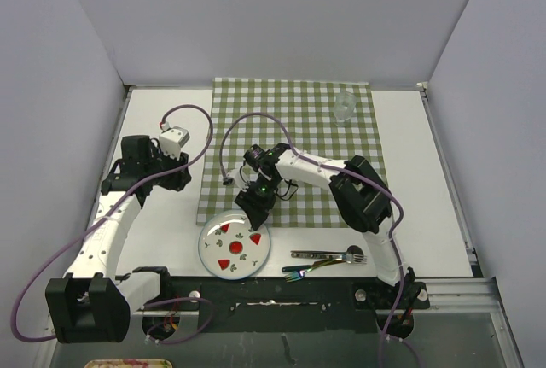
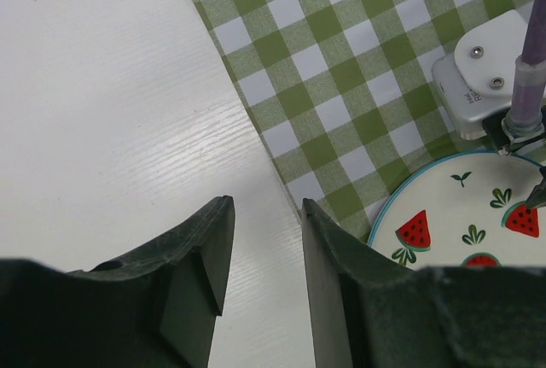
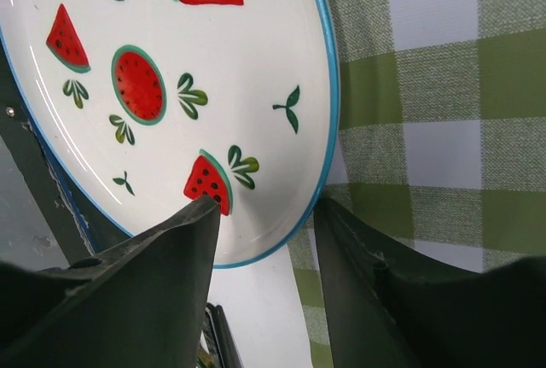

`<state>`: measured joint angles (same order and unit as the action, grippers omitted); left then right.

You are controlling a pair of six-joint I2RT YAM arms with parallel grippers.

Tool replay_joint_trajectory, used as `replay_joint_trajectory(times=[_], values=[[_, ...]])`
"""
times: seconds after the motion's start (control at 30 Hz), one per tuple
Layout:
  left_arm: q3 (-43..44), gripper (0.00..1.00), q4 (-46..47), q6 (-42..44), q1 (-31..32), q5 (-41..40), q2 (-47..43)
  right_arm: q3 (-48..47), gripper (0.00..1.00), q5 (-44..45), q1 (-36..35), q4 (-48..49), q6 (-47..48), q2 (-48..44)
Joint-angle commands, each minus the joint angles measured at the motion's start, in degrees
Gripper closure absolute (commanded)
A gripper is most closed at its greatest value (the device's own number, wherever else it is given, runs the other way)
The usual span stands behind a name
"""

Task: Set the dinner table for one person
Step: Pick up the plate at the center of the board.

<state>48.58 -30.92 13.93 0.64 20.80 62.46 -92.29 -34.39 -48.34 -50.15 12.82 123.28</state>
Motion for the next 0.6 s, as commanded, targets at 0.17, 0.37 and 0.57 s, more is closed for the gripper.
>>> replay_joint_trajectory(times=[0.17,0.37,0.57], values=[[2.43,0.64,0.60,0.37,-0.32,1.04,-1.33,-2.76,0.56,-4.72,-1.27,-1.53,-0.33,1.68],[1.83,0.64,0.43,0.67,-0.29,2.11,-0.79,-3.44,0.62,-5.91,-1.58,-2.78,0.02,2.04],[2.17,0.64,0.45,0.83,-0.29,2.98,0.37,-3.43,0.66,-7.46,-1.59,-3.69,0.14,2.64]])
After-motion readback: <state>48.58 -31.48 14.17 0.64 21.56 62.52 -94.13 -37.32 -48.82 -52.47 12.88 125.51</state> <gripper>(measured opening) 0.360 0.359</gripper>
